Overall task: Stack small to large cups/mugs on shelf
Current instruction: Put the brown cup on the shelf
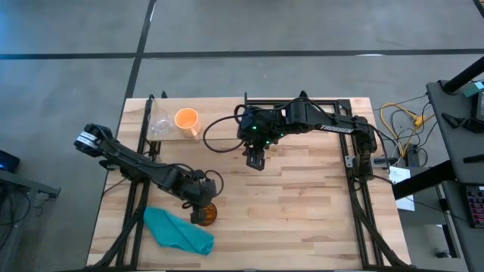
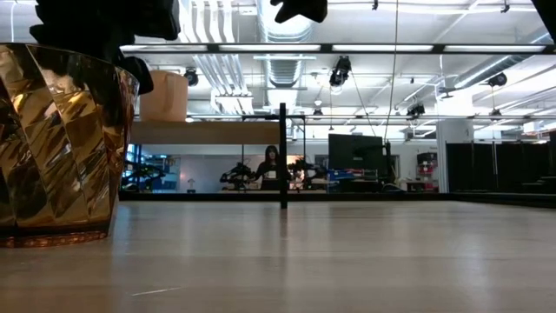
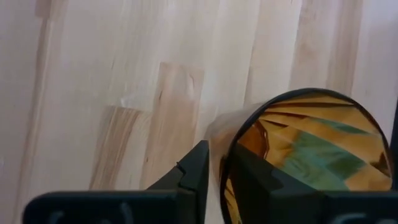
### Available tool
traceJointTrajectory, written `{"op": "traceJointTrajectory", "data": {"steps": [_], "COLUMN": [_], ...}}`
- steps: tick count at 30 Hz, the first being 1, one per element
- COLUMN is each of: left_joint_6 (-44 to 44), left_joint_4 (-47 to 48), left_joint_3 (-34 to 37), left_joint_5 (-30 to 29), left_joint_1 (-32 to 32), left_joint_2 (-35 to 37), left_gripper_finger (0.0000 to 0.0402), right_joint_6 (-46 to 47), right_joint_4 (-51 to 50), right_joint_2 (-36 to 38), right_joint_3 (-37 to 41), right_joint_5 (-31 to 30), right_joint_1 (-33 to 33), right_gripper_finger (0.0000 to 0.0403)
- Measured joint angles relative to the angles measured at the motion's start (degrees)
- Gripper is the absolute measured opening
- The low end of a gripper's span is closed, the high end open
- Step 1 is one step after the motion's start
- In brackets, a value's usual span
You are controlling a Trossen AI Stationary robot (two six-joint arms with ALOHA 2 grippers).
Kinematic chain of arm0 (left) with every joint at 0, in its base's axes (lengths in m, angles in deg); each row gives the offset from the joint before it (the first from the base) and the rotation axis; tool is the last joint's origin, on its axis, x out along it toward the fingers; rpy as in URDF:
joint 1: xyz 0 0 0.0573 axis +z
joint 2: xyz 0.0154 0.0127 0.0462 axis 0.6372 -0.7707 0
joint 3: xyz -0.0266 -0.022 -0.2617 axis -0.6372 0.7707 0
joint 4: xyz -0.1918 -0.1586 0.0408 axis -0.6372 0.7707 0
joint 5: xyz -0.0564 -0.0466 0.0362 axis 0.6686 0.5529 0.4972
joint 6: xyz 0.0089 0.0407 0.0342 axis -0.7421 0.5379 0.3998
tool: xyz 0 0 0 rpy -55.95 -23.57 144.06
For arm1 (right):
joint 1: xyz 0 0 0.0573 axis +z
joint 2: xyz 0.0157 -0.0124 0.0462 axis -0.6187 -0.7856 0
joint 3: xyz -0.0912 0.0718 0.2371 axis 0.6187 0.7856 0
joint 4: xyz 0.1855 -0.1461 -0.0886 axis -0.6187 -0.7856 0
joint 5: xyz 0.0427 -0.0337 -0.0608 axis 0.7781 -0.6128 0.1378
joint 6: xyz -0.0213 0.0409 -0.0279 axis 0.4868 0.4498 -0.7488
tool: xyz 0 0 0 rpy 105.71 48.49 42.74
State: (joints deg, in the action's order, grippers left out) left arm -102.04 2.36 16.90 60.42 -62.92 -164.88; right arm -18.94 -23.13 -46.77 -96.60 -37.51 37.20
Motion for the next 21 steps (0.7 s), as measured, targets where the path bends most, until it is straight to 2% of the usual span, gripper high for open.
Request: {"op": "traceJointTrajectory", "data": {"steps": [5,10,16,21], "left_joint_6": [-0.1,-0.5,0.6,1.0], "left_joint_4": [0.1,0.2,1.0,11.0], "left_joint_3": [-0.1,-1.4,-6.5,-14.2], "left_joint_5": [0.1,0.3,0.0,-2.4], "left_joint_1": [0.0,0.0,0.1,0.1], "left_joint_2": [1.0,1.4,1.8,1.9], "left_gripper_finger": [0.0007,0.0002,0.0001,0.0001], "right_joint_6": [-2.8,-3.0,-3.5,-2.8], "right_joint_4": [-0.1,0.0,-0.8,-0.3], "right_joint_2": [0.0,0.0,0.0,0.3], "right_joint_3": [0.0,0.0,0.0,0.0], "right_joint_5": [0.0,0.0,0.0,-0.3], "right_joint_1": [0.0,0.0,0.0,-0.3], "right_gripper_finger": [0.015,0.015,0.015,0.015]}}
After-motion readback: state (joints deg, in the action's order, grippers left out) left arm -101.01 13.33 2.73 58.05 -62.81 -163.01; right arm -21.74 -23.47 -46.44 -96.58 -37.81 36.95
